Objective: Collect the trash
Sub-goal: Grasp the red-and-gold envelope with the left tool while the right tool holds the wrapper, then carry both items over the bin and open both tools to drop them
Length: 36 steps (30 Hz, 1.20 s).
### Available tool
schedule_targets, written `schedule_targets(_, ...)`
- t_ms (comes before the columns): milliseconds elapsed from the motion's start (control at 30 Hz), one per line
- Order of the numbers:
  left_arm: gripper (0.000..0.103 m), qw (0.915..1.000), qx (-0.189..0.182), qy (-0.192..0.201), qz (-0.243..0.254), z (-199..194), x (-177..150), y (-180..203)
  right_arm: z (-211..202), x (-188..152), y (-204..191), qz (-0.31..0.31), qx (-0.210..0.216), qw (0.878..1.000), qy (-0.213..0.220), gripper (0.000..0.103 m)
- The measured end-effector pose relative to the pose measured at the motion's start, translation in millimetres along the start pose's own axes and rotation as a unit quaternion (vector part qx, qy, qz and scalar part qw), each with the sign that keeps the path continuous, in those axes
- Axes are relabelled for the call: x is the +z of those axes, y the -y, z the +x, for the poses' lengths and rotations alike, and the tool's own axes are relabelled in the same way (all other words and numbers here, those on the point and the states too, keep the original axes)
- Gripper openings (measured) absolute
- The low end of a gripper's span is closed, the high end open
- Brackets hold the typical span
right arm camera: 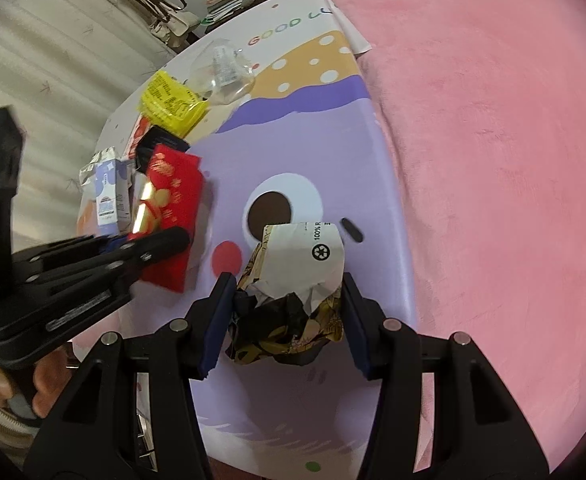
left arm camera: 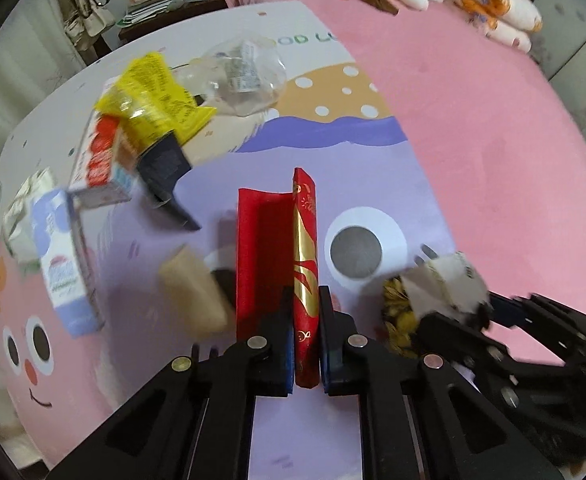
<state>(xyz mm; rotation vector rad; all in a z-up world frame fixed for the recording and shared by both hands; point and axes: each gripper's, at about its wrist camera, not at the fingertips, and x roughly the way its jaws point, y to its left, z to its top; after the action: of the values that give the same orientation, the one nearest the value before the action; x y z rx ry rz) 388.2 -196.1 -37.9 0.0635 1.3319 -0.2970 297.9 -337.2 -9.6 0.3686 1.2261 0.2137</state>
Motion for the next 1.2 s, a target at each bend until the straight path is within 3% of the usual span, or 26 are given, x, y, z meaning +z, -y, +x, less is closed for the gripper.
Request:
schedule_targets(133,0.009,0.9997,-0.011,0.023,-0.006,-31,-25,-16,-4,-10,-15,-0.004,-0.001,1.0,0.003,0.048)
schedule_targets(433,0.009,0.9974,0.005,0.071,-0.005,-95,-96,-68,-17,-58,-70,-0.01,-0.01,1.0,0.026,0.048)
schedule_targets(767,0.009,0.9931,0.031,0.113,0.002,-157,-222,-139,-25,-147,-168,-0.062,-0.033,0.997,0.045,0.048)
schedule_targets(1033,0.009,0.9936,0.03,0.109,0.0,-171,-318,-179,-16,-227,-211,-0.057,-0.05,0.997,0.024,0.048)
schedule_targets(1200,0.009,0.9958,0.023,0.088,-0.013,-162,-365,-193,1,-266,-224,-0.064,-0.062,0.996,-0.015,0.048)
